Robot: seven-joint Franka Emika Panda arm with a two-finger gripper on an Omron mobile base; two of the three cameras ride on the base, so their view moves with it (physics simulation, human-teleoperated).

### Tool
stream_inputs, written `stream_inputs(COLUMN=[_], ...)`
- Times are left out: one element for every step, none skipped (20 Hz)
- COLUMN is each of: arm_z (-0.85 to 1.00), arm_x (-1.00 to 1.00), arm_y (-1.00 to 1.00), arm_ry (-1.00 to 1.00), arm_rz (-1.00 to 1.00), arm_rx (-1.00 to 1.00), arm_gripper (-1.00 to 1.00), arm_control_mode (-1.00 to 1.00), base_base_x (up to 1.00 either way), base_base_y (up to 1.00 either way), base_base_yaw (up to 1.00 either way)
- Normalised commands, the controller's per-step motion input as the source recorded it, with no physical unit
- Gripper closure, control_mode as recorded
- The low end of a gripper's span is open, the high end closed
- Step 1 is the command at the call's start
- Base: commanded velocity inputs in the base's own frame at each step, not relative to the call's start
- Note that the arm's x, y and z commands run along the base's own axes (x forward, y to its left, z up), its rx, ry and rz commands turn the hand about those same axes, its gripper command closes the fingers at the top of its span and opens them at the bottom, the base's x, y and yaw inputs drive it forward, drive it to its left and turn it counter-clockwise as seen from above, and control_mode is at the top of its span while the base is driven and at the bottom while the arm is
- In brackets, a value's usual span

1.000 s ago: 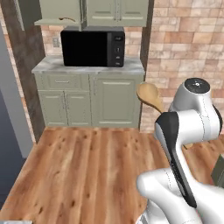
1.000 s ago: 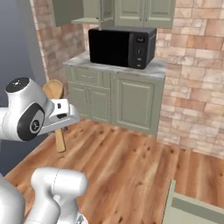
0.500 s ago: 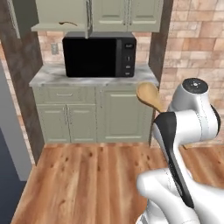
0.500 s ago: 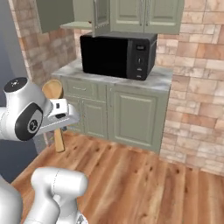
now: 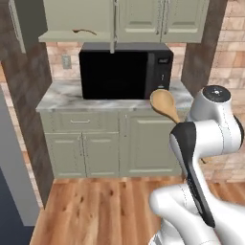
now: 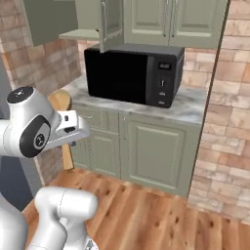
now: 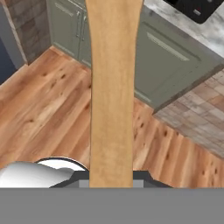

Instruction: Organize the utensils by type. Pick up the wooden spoons from the counter and place them in the open cabinet. Then pick up the metallic utensils from the counter and place them in the open drawer.

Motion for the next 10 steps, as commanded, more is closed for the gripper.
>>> stream_inputs(arm_z=[0.0,0.0,0.0,0.0,0.0,0.0,0.0,0.0,0.0,0.0], arm_x=[0.0,0.0,0.0,0.0,0.0,0.0,0.0,0.0,0.0,0.0], arm_y=[0.0,0.0,0.0,0.0,0.0,0.0,0.0,0.0,0.0,0.0], arm_ry=[0.0,0.0,0.0,0.0,0.0,0.0,0.0,0.0,0.0,0.0], arm_rz=[0.0,0.0,0.0,0.0,0.0,0.0,0.0,0.0,0.0,0.0], arm_rx=[0.0,0.0,0.0,0.0,0.0,0.0,0.0,0.0,0.0,0.0], arm_gripper=[1.0,1.0,1.0,1.0,1.0,1.0,1.0,1.0,1.0,1.0], arm_control_mode=[1.0,1.0,1.0,1.0,1.0,1.0,1.0,1.0,1.0,1.0], base_base_x=[1.0,1.0,1.0,1.0,1.0,0.97,0.89,0.81,0.79,0.83], base_base_y=[0.64,0.55,0.46,0.43,0.41,0.39,0.46,0.49,0.44,0.32], base_base_yaw=[0.0,0.0,0.0,0.0,0.0,0.0,0.0,0.0,-0.01,-0.01])
